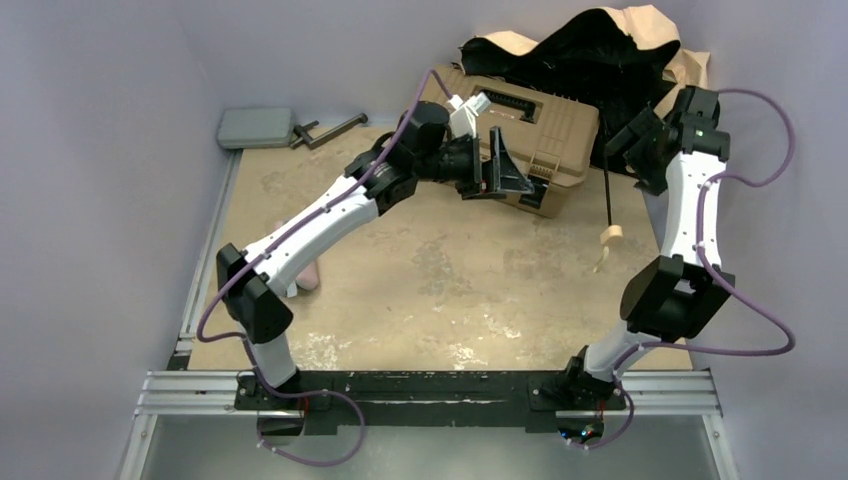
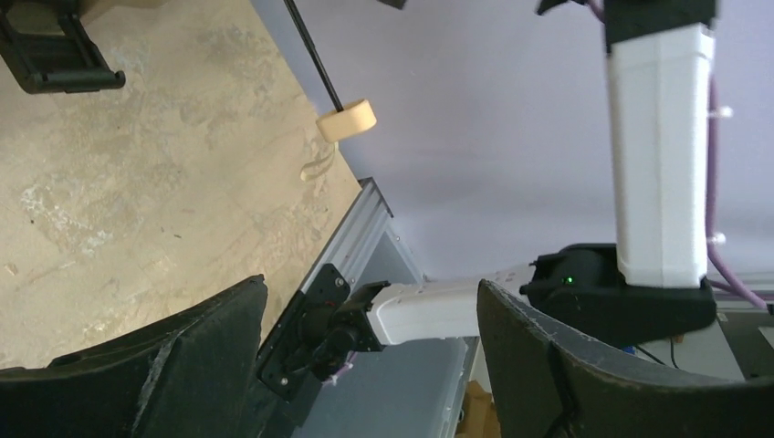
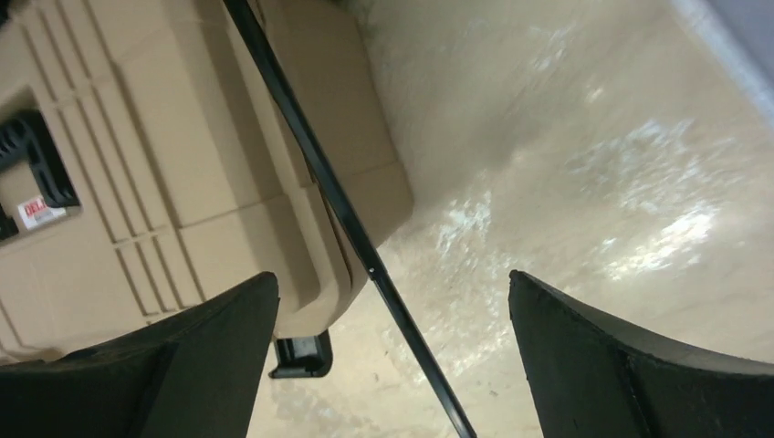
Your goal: Open the umbrella
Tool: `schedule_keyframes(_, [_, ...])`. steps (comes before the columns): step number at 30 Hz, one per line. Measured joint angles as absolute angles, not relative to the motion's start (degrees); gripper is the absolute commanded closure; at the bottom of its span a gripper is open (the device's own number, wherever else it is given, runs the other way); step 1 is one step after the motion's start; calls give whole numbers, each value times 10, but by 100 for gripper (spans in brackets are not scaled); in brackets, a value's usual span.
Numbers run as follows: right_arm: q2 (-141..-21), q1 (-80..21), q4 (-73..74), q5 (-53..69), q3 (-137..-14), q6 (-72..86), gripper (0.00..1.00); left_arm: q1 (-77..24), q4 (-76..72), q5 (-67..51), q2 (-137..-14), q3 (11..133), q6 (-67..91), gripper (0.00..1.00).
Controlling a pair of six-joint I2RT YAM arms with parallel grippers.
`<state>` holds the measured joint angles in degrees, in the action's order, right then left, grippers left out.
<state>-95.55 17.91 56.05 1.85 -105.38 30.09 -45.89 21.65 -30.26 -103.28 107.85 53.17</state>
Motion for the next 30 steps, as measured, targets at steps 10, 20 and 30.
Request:
schedule_keyframes(10, [-955,220,406,182,-870,357,28,-450,220,-315,-936,1022,514,18])
schedule_keyframes(20, [-951,228,277,313,-814,399,100,-432,230,-325,-929,1013,504,19])
schedule_keyframes(30, [-944,228,326,293,-907,418,100,-431,235,-329,-929,1013,503,19])
